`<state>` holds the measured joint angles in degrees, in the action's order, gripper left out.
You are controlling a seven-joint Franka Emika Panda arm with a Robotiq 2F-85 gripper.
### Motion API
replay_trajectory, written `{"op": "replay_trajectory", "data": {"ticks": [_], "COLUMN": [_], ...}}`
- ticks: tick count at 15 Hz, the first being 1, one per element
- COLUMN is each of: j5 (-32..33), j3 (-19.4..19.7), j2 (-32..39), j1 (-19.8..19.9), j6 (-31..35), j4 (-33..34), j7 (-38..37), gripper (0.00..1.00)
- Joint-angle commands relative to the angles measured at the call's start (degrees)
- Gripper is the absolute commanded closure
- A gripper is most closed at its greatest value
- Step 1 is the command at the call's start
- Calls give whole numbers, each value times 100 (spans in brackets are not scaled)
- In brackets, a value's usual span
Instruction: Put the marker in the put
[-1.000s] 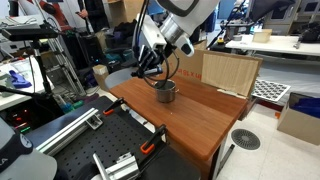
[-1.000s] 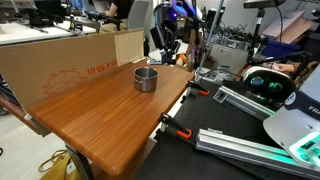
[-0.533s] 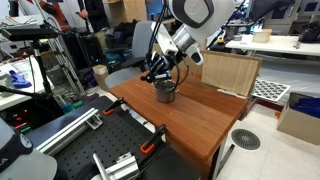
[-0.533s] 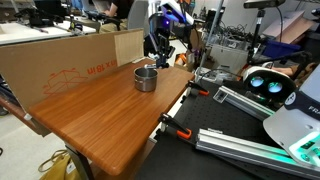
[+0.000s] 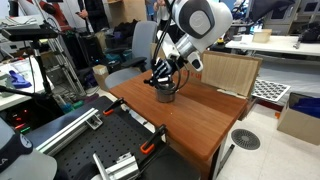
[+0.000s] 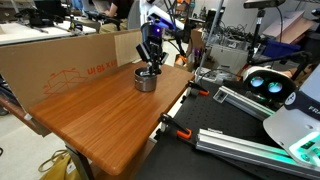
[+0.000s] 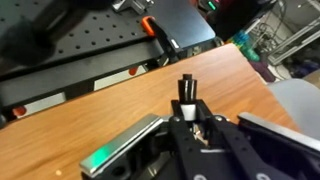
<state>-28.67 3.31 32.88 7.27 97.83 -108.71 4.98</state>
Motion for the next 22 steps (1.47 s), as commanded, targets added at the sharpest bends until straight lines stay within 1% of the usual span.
{"op": "replay_trajectory", "data": {"ticks": [1,2,3,4,5,6,8,10,11,13,17,19,22], "j5": [0,21,46,54,45,39,26,10,1,-10,-103,-142,-44], "j3": [-69,-74,-79,-83,-85,-93,-93,-101,-106,-115,-145,-125,-76], "j2": [317,357,393,390,394,388,357,301,265,113,-413,-778,-1463], "j1": [65,67,64,62,62,70,67,73,76,69,79,64,-37], "j6": [-321,-340,-364,-330,-308,-323,-291,-256,-232,-92,194,357,789], "j4": [428,477,533,537,552,564,565,532,510,388,-16,-307,-879], "j7": [-266,-279,-287,-252,-240,-205,-184,-134,-103,20,432,551,574], "gripper": [95,95,55,53,48,39,27,12,3,0,0,0,0]}}
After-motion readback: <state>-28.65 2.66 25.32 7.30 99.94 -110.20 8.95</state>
